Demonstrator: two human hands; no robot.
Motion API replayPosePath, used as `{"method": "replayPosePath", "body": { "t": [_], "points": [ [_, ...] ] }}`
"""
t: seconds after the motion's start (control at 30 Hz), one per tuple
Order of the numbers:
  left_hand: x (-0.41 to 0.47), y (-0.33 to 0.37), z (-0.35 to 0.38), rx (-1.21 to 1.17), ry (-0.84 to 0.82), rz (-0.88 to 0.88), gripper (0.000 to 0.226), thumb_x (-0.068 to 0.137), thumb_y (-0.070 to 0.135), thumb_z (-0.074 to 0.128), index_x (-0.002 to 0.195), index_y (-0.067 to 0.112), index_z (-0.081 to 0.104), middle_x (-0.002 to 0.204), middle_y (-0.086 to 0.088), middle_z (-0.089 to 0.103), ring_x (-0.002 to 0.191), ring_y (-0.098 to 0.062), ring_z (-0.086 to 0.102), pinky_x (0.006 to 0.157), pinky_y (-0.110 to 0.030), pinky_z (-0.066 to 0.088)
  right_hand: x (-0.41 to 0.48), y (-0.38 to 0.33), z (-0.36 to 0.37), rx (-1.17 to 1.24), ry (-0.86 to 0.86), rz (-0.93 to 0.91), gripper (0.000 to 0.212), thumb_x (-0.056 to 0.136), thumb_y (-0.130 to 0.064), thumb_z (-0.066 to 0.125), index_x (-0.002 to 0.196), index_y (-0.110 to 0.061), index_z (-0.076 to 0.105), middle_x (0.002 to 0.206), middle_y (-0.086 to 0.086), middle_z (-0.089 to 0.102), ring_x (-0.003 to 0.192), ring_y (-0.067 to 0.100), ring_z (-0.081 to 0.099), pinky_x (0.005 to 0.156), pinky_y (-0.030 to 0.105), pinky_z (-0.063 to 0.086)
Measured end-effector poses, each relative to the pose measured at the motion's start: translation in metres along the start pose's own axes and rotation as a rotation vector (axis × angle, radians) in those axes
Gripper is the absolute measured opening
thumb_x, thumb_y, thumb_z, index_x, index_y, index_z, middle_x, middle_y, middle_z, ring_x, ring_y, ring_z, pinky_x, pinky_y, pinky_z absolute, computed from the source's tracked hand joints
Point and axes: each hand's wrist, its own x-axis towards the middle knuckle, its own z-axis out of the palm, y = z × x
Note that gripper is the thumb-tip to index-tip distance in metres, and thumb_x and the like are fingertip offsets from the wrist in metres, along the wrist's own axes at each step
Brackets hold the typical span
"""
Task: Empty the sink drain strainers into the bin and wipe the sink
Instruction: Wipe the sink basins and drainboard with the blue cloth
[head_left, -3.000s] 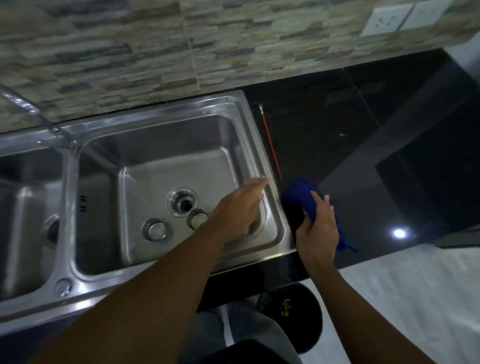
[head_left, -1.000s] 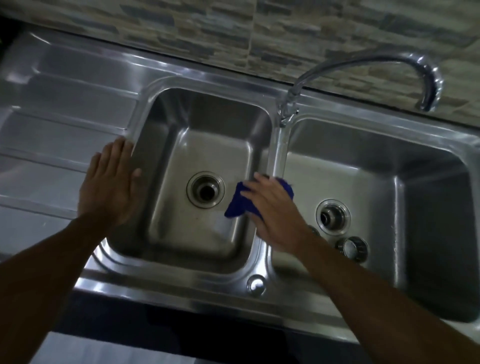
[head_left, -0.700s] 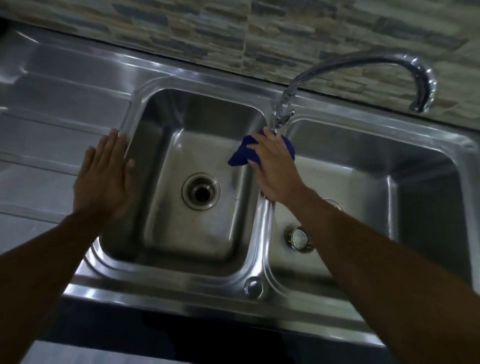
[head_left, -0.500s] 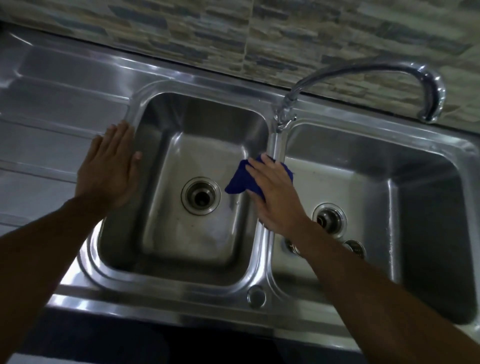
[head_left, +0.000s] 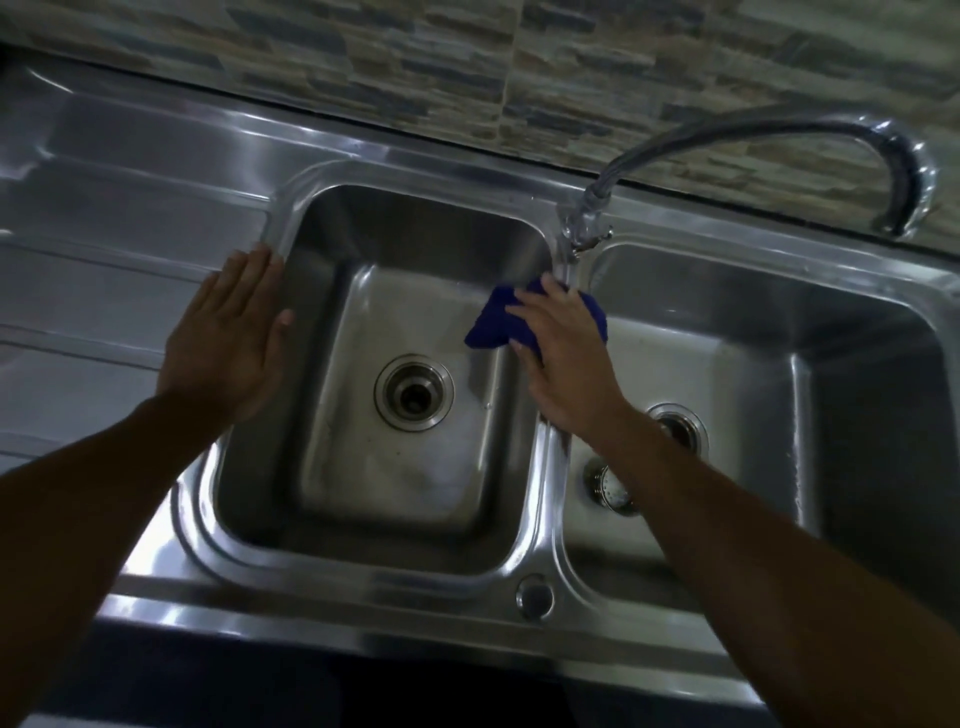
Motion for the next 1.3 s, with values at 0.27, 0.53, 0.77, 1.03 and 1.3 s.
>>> {"method": "replayPosePath", "body": {
  "t": [0.27, 0.53, 0.77, 1.03, 1.3],
  "points": [
    [-0.002, 0.002, 0.002, 0.009, 0.029, -0.019, 0.056, 0.107, 0.034, 0.024, 0.155, 0.007, 0.026, 0.161, -0.018, 0.029, 0.152, -0.032, 0.021, 0.121, -0.053, 0.025, -0.068, -0.060, 0.012, 0.178, 0.097, 0.272, 0.058, 0.085, 0.000, 0.065, 0.138, -0.018, 0.053, 0.138, 0.003, 0.056, 0.135, 0.020, 0.047, 0.116, 0.049, 0.036],
    [0.000, 0.009, -0.005, -0.037, 0.012, -0.054, 0.056, 0.106, 0.032, 0.024, 0.155, 0.006, 0.029, 0.162, -0.015, 0.027, 0.153, -0.028, 0.019, 0.123, -0.050, 0.021, 0.085, -0.065, -0.010, 0.144, 0.599, 0.123, 0.061, 0.087, 0.011, 0.051, 0.146, 0.000, 0.043, 0.146, 0.018, 0.047, 0.140, 0.033, 0.040, 0.118, 0.041, 0.035],
    [0.000, 0.009, -0.005, -0.067, 0.002, -0.079, 0.056, 0.105, 0.031, 0.025, 0.154, 0.005, 0.031, 0.162, -0.013, 0.026, 0.153, -0.026, 0.017, 0.123, -0.050, 0.020, 0.125, -0.025, 0.026, -0.100, 0.281, 0.211, 0.082, 0.087, 0.016, 0.049, 0.158, -0.011, 0.017, 0.167, 0.010, 0.008, 0.155, 0.031, 0.003, 0.125, 0.046, 0.013],
    [0.002, 0.011, -0.006, -0.072, -0.006, -0.097, 0.059, 0.105, 0.033, 0.022, 0.154, 0.002, 0.028, 0.163, -0.016, 0.022, 0.154, -0.026, 0.015, 0.124, -0.049, 0.018, 0.175, -0.093, 0.057, -0.099, 0.025, -0.165, 0.087, 0.083, 0.014, 0.053, 0.158, -0.017, 0.021, 0.167, 0.006, 0.011, 0.154, 0.033, 0.002, 0.126, 0.046, -0.002],
    [0.001, 0.011, -0.011, -0.046, -0.014, -0.084, 0.056, 0.104, 0.028, 0.025, 0.152, -0.001, 0.031, 0.162, -0.018, 0.023, 0.153, -0.028, 0.017, 0.124, -0.048, 0.019, 0.139, -0.050, 0.035, -0.177, 0.074, -0.063, 0.087, 0.082, 0.017, 0.051, 0.157, -0.020, 0.026, 0.166, 0.003, 0.018, 0.154, 0.030, 0.010, 0.125, 0.049, 0.010]
  ]
}}
